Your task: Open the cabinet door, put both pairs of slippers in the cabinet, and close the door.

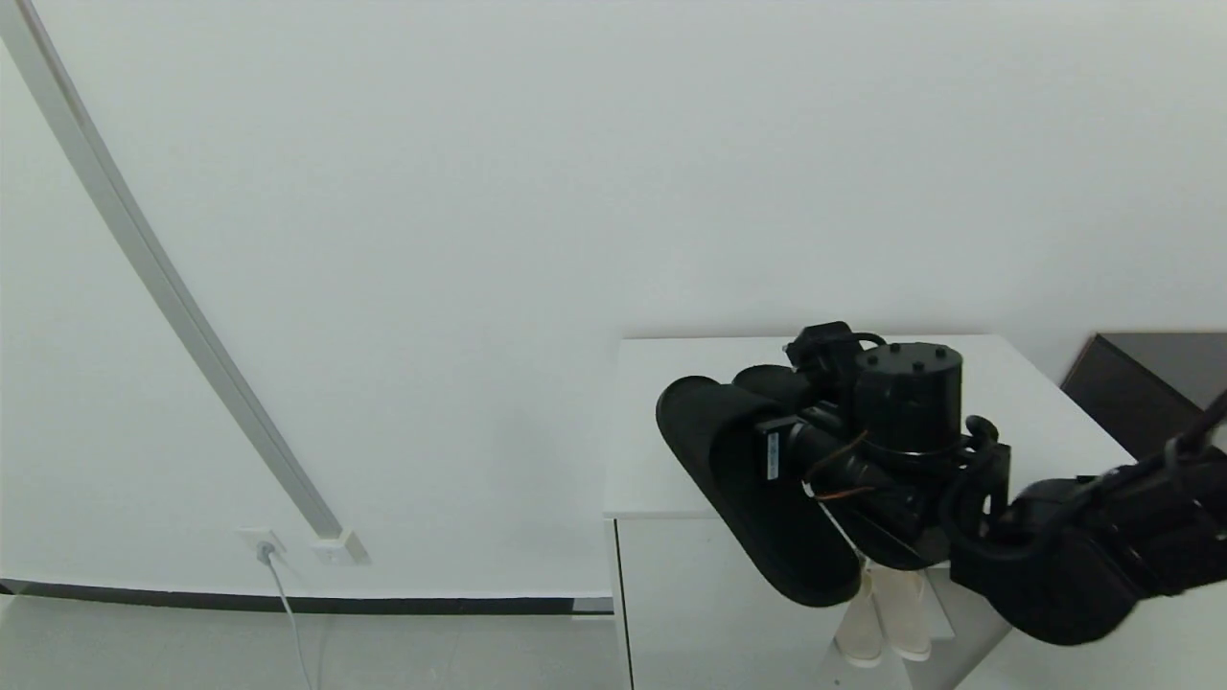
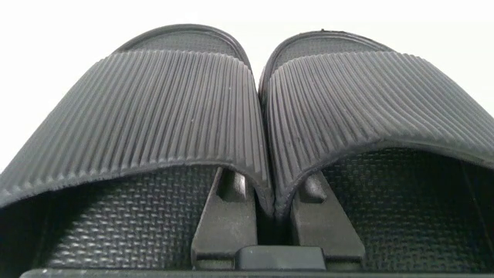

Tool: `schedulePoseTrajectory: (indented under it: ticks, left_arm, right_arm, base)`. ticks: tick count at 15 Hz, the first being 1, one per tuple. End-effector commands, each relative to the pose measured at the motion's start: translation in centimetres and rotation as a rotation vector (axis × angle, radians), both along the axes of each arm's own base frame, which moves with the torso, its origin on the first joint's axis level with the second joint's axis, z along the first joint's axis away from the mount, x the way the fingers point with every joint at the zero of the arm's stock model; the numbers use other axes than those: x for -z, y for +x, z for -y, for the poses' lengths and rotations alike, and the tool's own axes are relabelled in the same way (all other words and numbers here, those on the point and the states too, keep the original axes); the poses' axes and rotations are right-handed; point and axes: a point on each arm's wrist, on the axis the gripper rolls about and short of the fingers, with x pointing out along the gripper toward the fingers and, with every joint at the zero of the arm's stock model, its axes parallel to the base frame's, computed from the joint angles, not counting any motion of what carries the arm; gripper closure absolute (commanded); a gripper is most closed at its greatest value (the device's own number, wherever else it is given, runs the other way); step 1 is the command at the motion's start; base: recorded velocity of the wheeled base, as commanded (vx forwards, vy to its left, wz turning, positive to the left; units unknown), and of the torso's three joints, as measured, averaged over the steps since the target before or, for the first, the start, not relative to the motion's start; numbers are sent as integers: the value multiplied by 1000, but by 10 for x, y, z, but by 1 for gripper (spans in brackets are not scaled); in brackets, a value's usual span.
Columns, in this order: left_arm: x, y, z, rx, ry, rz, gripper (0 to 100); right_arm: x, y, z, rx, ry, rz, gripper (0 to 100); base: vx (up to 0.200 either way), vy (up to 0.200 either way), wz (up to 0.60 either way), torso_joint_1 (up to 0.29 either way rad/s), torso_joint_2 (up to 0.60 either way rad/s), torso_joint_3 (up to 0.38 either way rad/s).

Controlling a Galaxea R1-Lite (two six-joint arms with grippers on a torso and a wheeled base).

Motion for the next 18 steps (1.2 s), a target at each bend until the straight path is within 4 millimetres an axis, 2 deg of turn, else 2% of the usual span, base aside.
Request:
schedulePoseTrajectory:
  ticks: [1,3,9,18]
  left_arm:
    - [0,0,0,0,-1,-1,100]
    - [0,0,0,0,-1,1,100]
    - [0,0,0,0,-4,1,100]
    - [0,0,0,1,-4,1,100]
  right_arm:
    - [-16,-38,13,-72,43,39,100]
    - [-12,-45,15,-100,46,41,100]
    - [-10,-47,10,-131,42,34,100]
    - [-5,-55,9,-143,28,21,100]
  base:
    - [0,0,0,0,0,0]
    - [0,0,0,0,0,0]
    - [0,0,0,0,0,0]
    - [-200,0,0,1,2,3]
